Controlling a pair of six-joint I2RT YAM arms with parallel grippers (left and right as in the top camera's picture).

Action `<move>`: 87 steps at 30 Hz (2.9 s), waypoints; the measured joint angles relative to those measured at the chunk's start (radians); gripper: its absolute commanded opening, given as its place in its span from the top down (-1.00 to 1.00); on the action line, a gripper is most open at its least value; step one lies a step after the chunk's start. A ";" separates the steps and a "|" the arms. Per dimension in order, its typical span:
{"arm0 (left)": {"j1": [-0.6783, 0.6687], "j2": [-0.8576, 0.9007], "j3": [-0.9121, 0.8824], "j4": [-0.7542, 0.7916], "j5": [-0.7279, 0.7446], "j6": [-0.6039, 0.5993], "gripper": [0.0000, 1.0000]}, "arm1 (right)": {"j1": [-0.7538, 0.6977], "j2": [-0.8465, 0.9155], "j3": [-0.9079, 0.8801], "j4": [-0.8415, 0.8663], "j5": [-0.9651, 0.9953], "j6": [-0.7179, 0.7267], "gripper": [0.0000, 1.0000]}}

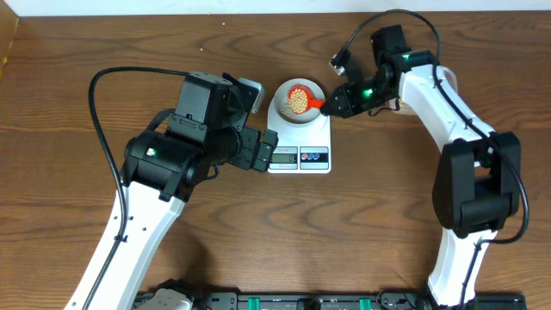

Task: Scoop item into bowl and weigh 50g on scale
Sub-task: 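Tip the scoop to pour soybeans into the white bowl, then move the empty scoop back right to the soybean tub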

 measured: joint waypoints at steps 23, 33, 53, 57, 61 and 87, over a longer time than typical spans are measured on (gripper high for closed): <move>0.000 0.000 0.000 0.000 0.000 0.000 -0.96 | 0.203 -0.140 0.001 -0.003 0.488 -0.054 0.98; 0.000 0.000 0.000 0.000 0.000 0.000 -0.96 | 0.276 -0.141 0.001 -0.002 0.694 -0.061 0.98; 0.000 0.000 0.000 0.000 0.000 0.000 -0.96 | 0.312 -0.230 0.003 0.037 0.811 -0.076 0.98; 0.000 0.000 0.000 0.000 0.000 0.000 -0.96 | 0.301 -0.230 0.003 0.043 0.772 -0.063 0.98; 0.000 0.000 0.000 0.000 0.000 0.000 -0.96 | 0.238 -0.239 0.005 0.050 0.671 -0.056 0.98; 0.000 0.000 0.000 0.000 0.000 0.000 -0.96 | -0.324 -0.313 0.032 -0.053 0.329 -0.028 0.98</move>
